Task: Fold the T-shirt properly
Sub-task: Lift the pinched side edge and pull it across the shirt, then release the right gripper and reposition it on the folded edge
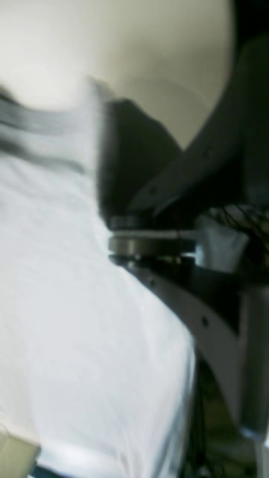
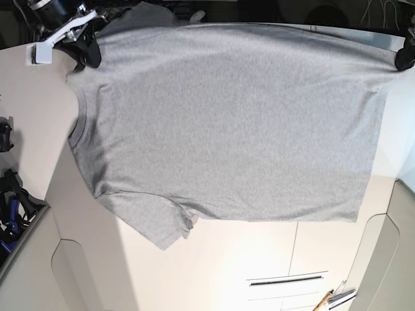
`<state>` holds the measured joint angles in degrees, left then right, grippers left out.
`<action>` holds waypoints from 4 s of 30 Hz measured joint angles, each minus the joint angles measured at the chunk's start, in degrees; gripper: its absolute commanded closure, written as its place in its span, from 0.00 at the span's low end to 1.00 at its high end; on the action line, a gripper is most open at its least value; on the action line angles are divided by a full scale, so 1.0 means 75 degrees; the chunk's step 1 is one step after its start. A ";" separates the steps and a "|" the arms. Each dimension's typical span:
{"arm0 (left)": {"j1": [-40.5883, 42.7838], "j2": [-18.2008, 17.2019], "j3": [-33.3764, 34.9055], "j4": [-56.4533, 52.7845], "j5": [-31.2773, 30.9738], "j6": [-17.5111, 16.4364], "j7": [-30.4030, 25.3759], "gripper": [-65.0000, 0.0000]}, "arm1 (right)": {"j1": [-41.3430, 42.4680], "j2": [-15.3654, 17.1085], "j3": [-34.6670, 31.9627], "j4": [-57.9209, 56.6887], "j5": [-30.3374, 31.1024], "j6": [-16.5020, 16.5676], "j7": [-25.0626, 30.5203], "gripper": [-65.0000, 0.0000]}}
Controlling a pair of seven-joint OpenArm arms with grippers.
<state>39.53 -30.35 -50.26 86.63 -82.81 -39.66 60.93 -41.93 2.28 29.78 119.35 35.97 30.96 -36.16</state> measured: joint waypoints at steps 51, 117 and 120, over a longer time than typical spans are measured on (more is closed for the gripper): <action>-0.2498 0.0006 0.1708 -0.0009 0.4436 0.0600 -0.2294 0.66 | 0.3203 0.0414 -0.0883 -0.2471 -0.2524 -0.0903 0.0542 0.57; -0.2460 -0.0271 -0.0248 -0.0012 0.4092 0.0283 -0.2090 0.53 | 0.2757 0.0050 -0.2739 -0.1661 -0.0195 0.0096 -0.1090 1.00; -0.2463 -0.0274 -0.0248 -0.0012 0.4086 0.0283 -0.2081 0.53 | 0.3477 0.0052 -0.2821 -0.1792 -0.0749 0.0105 -0.0994 1.00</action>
<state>21.06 -32.40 -52.12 86.54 -52.16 -37.54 45.32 -15.86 2.68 8.62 105.91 30.35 31.75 -43.62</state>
